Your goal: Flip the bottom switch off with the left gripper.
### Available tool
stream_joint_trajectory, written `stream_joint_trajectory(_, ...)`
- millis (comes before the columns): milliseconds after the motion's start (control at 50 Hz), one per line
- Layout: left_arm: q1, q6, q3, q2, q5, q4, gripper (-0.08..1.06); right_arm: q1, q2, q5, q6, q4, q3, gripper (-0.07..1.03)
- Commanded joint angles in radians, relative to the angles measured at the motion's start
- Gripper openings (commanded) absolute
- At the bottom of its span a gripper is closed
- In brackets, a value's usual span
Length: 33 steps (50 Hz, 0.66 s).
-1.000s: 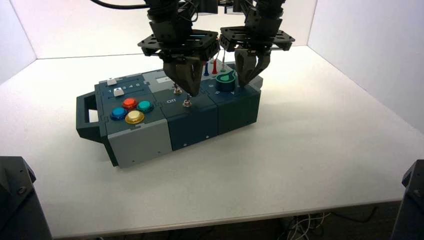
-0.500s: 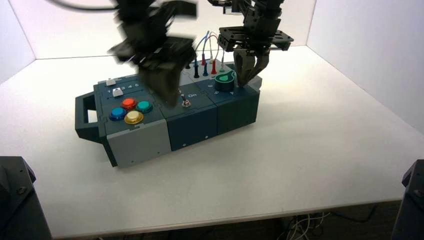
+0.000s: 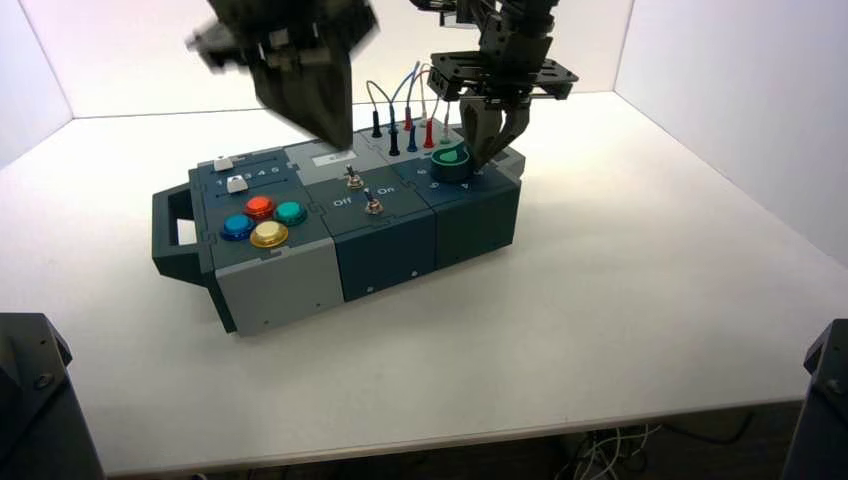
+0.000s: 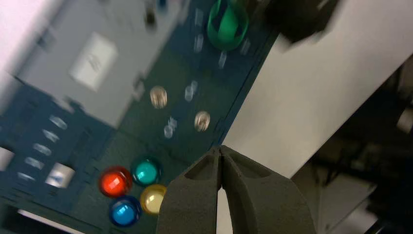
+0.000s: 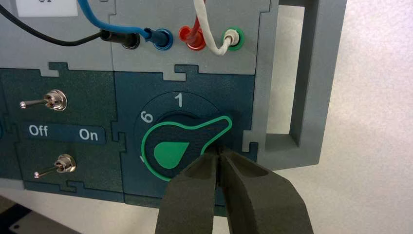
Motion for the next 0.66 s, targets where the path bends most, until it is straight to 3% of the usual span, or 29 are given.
stream_joint_trajectory(20, 0.026, -0.003, -0.034, -0.123, -0.014, 0.000, -0.03, -0.002, -0.043, 0.002, -0.002, -0.005, -0.011, -0.02)
stream_joint_trajectory(340, 0.140, -0.005, 0.023, -0.321, -0.002, 0.002, -0.03, -0.002, -0.225, 0.035, -0.003, -0.008, -0.061, -0.02)
stream_joint_trajectory(660, 0.147, -0.005, 0.040, -0.380, 0.015, 0.003, -0.03, 0.009, -0.330, 0.095, -0.012, -0.009, -0.123, -0.02)
